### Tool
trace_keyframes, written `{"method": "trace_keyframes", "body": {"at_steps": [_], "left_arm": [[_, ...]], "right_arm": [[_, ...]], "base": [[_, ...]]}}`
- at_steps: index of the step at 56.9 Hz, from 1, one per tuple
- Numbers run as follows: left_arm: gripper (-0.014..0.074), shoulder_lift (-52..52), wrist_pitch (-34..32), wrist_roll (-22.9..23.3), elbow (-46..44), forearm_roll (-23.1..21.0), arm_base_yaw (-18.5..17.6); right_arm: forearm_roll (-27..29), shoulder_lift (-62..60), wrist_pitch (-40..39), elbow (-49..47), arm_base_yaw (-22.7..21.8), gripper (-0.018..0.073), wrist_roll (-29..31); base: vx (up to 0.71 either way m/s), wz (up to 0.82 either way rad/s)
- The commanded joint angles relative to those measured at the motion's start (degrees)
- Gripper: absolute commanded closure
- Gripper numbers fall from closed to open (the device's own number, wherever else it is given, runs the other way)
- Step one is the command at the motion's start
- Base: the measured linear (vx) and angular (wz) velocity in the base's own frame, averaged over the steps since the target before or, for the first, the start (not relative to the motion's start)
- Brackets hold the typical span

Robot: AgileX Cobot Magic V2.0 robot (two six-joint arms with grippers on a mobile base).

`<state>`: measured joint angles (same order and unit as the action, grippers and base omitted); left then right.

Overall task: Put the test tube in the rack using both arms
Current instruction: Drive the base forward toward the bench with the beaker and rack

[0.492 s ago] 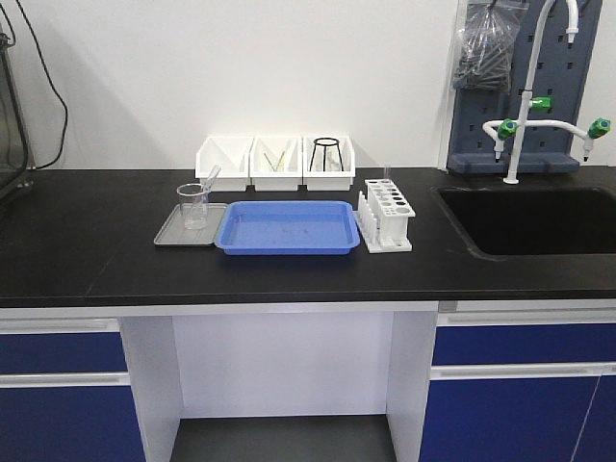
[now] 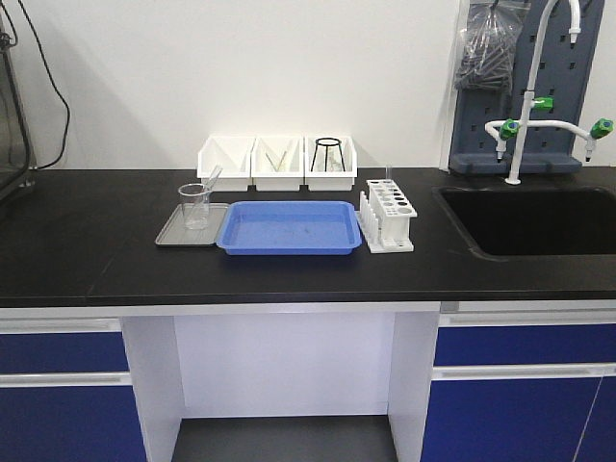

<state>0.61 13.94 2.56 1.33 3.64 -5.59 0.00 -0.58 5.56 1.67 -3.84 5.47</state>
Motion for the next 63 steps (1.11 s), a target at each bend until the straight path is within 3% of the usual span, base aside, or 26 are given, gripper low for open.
{"method": "trace_keyframes", "body": {"at_steps": [1,63], "left_arm": [[0.0603,0.8,-4.7,0.1,-1.2,-0.5,0.0],[0.0603,0.8,-4.7,0.1,-1.2,-0.5,0.0]], "right_arm": [[-0.6,-0.5,-4.6,1.1,0.0,0.0567,0.0],[-0.6,-0.5,-4.6,1.1,0.0,0.0567,0.0]], "base": [[0.0,0.01],[0.07,0.0]]}}
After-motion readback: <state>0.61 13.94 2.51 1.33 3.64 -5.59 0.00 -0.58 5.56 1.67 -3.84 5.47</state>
